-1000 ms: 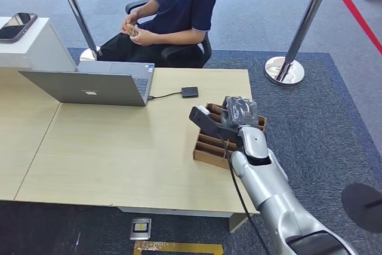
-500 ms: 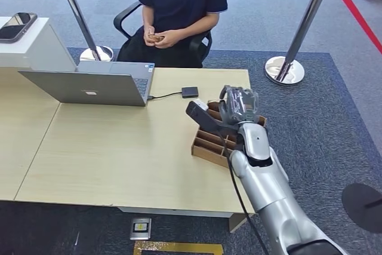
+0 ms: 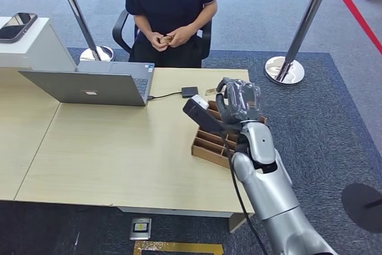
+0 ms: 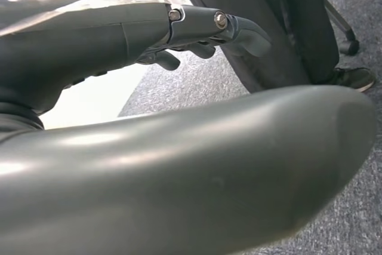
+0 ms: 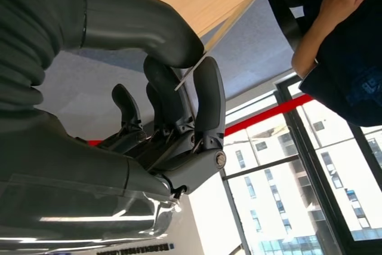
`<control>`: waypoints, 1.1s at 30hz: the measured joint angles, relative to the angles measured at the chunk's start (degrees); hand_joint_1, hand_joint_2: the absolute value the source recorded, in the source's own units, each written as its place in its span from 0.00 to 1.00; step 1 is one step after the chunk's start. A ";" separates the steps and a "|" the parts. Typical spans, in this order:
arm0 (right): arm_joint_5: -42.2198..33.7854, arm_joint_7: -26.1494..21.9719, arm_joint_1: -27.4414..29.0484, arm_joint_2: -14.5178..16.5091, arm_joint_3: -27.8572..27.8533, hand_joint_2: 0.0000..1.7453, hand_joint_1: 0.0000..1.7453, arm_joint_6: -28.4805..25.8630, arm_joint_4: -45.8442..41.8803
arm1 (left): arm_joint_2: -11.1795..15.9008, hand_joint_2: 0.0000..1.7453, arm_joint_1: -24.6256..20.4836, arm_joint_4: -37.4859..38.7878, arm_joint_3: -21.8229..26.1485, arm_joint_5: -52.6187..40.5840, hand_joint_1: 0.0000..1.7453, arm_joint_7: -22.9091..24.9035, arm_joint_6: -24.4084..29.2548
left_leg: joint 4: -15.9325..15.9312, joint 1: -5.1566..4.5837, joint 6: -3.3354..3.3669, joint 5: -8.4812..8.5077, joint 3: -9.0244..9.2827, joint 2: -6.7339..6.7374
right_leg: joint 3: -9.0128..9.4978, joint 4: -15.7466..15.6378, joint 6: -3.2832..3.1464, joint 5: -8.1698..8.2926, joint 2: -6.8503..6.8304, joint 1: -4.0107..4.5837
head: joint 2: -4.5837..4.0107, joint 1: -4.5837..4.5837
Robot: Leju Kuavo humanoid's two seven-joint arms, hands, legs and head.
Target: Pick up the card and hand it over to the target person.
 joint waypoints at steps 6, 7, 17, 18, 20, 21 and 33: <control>-1.74 1.58 -7.94 3.55 -3.11 1.00 0.77 -1.70 10.93 | -0.04 0.00 -0.05 -0.05 -0.63 -0.58 0.00 0.14 -0.19 | 0.03 -0.02 -0.01 0.00 -0.03 0.11 | -0.08 0.07 -0.01 0.02 0.10 -0.02 | 0.00 0.00; -1.94 1.85 -9.27 4.01 -3.73 1.00 0.77 -2.09 12.96 | -0.02 0.00 -0.07 -0.04 -0.79 -0.63 0.00 0.16 -0.22 | 0.03 -0.02 0.00 0.01 -0.04 0.10 | -0.08 0.07 -0.01 0.03 0.09 -0.02 | 0.00 0.00; -2.78 5.36 -20.09 4.66 -10.06 1.00 0.79 -5.07 28.34 | 0.20 0.00 -0.31 0.22 -2.58 -2.10 0.00 -1.16 -0.92 | 0.04 -0.01 0.01 0.02 -0.04 -0.12 | -0.01 0.05 0.01 -0.02 -0.12 -0.01 | 0.00 0.00; -2.71 5.52 -20.43 4.54 -10.37 1.00 0.78 -5.09 28.98 | 0.20 0.00 -0.33 0.24 -2.69 -2.22 0.00 -1.18 -0.97 | 0.04 -0.01 0.01 0.02 -0.05 -0.13 | 0.00 0.05 0.01 -0.02 -0.13 -0.01 | 0.00 0.00; -2.76 5.81 -20.92 4.52 -11.01 1.00 0.78 -4.98 30.06 | 0.23 0.00 -0.36 0.29 -2.85 -2.41 0.00 -1.16 -1.04 | 0.04 0.00 0.01 0.02 -0.04 -0.12 | 0.01 0.04 0.00 -0.02 -0.12 0.00 | 0.00 0.00; -2.88 5.98 -21.10 4.65 -11.46 1.00 0.77 -5.08 30.72 | 0.24 0.00 -0.37 0.31 -2.91 -2.50 0.00 -1.14 -1.06 | 0.02 0.00 0.01 0.03 -0.03 -0.12 | 0.01 0.03 0.00 -0.02 -0.12 0.00 | 0.00 0.00; -2.31 6.93 -19.51 4.14 -12.89 1.00 0.77 -6.46 33.85 | 0.36 0.00 -0.40 0.43 -3.46 -3.34 0.00 -1.87 -1.27 | 0.00 0.01 0.01 0.03 -0.02 -0.14 | 0.03 -0.02 0.00 -0.01 -0.14 0.01 | 0.00 0.00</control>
